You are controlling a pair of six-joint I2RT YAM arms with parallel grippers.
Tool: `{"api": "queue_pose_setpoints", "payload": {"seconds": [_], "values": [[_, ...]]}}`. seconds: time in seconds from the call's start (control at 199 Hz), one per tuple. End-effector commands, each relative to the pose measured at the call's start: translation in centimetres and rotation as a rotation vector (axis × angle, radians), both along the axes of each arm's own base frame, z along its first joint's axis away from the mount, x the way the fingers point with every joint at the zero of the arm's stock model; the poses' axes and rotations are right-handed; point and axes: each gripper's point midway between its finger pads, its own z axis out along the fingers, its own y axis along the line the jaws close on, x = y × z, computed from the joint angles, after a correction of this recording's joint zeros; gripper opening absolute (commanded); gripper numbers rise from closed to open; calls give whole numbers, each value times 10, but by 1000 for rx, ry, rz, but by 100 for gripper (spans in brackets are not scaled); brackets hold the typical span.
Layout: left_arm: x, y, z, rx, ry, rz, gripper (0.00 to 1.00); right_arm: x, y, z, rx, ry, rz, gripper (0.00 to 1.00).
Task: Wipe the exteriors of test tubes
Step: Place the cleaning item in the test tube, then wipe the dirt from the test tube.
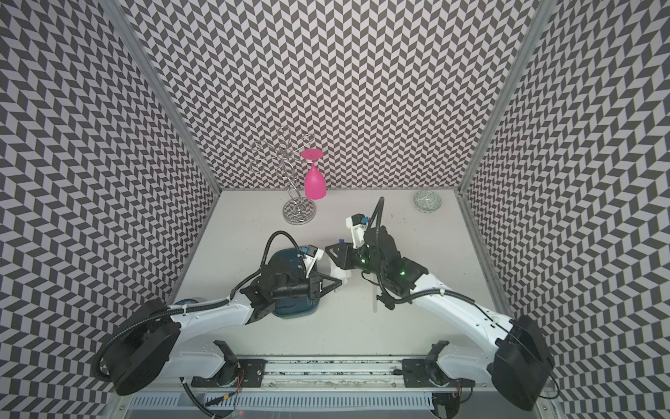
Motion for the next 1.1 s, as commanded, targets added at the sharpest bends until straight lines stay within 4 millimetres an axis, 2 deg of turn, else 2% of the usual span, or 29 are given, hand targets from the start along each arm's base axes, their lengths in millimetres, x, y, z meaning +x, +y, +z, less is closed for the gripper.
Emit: {"api": "queue_pose_setpoints", "payload": {"seconds": [0.0,0.08,0.206,0.291,0.387,0.563,0.658,0.804,0.95,1.095], "values": [[1,1,9,-31,-25,5,13,-1,-9,34,30,-80,-30,35],[1,1,11,-34,-29,8,13,-1,-19,23,-12,-66,-73,36],[-1,0,16,-45,-45,-10,13,-4,-34,-11,-67,-31,-121,38],[-2,1,17,-46,-49,-12,14,-10,-34,-27,-58,-3,-106,41],[-1,3,16,-41,-49,-3,14,-14,-28,-35,-22,9,-72,43],[-1,2,16,-39,-46,-4,14,-15,-16,-41,-17,29,-16,43],[0,3,16,-38,-47,-2,14,-14,-11,-48,-19,39,2,38],[0,3,16,-38,-46,-3,14,-11,-6,-46,10,23,9,26],[-1,3,16,-38,-47,-4,14,3,-11,-43,-19,-6,-59,20],[-2,3,16,-39,-46,-6,14,24,-17,-24,-14,-76,-118,20]]}}
